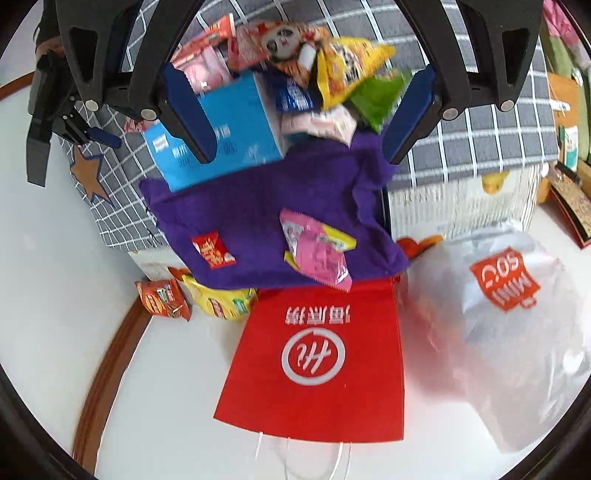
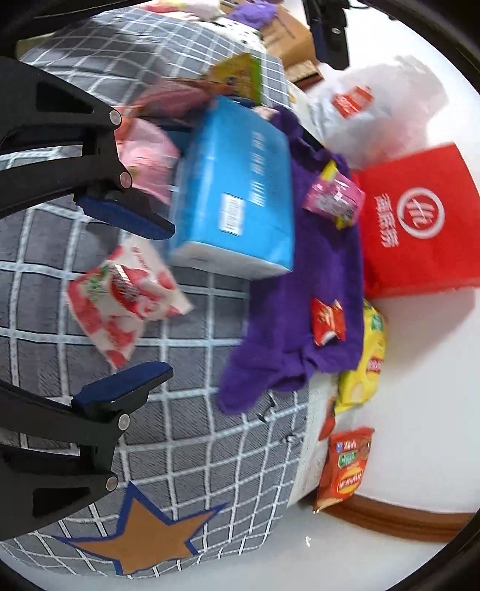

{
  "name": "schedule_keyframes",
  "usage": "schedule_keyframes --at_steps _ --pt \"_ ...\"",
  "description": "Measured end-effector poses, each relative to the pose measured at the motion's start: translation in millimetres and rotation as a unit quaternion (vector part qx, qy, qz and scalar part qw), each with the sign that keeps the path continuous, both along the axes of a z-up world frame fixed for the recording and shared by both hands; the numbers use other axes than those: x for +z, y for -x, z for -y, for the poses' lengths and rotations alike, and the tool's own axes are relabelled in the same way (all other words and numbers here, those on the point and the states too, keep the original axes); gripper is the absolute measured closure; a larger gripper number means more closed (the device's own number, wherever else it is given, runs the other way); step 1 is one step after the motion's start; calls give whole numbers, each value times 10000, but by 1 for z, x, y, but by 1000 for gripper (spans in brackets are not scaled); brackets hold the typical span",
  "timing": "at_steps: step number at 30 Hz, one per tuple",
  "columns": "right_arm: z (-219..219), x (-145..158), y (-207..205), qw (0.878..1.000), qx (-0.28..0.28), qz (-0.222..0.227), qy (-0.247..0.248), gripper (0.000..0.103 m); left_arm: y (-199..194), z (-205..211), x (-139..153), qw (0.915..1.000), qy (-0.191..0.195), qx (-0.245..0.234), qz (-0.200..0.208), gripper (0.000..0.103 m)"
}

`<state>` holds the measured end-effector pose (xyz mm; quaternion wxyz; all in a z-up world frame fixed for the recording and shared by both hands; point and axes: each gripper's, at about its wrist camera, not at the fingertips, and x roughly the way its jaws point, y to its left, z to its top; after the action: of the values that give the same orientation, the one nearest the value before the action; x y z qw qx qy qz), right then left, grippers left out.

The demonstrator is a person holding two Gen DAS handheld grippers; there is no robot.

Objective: Organize snacks
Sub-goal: 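Grasp the white strawberry snack bag with the right gripper while the left gripper grasps the yellow cracker bag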

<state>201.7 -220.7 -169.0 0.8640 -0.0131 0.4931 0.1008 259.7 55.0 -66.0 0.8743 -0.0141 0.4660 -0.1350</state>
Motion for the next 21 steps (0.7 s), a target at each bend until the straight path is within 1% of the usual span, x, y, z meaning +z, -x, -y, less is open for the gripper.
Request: schedule_keyframes --at_steps 2,5,7,11,15,18,21 --pt "-1 -8 4 9999 107 -26 9 34 9 -2 -4 10000 35 46 -38 13" --pt "-3 -15 2 9997 247 -7 -49 34 21 -7 -9 9997 191 105 -74 13" --pt "-5 -19 -2 9994 334 -29 -91 34 28 -10 -11 9995 223 186 -94 13" --pt "-7 -32 -10 9985 456 -285 -83 34 41 -18 -17 9990 225 345 -178 13" --pt "-3 -34 0 9965 658 -422 -303 34 53 -26 -24 9984 246 440 -247 13" --pt "-7 -38 5 9967 714 -363 -144 34 63 -29 -29 9979 248 529 -268 13" --pt "-10 -40 5 9979 605 -217 -62 34 68 -29 -36 9975 94 643 -293 13"
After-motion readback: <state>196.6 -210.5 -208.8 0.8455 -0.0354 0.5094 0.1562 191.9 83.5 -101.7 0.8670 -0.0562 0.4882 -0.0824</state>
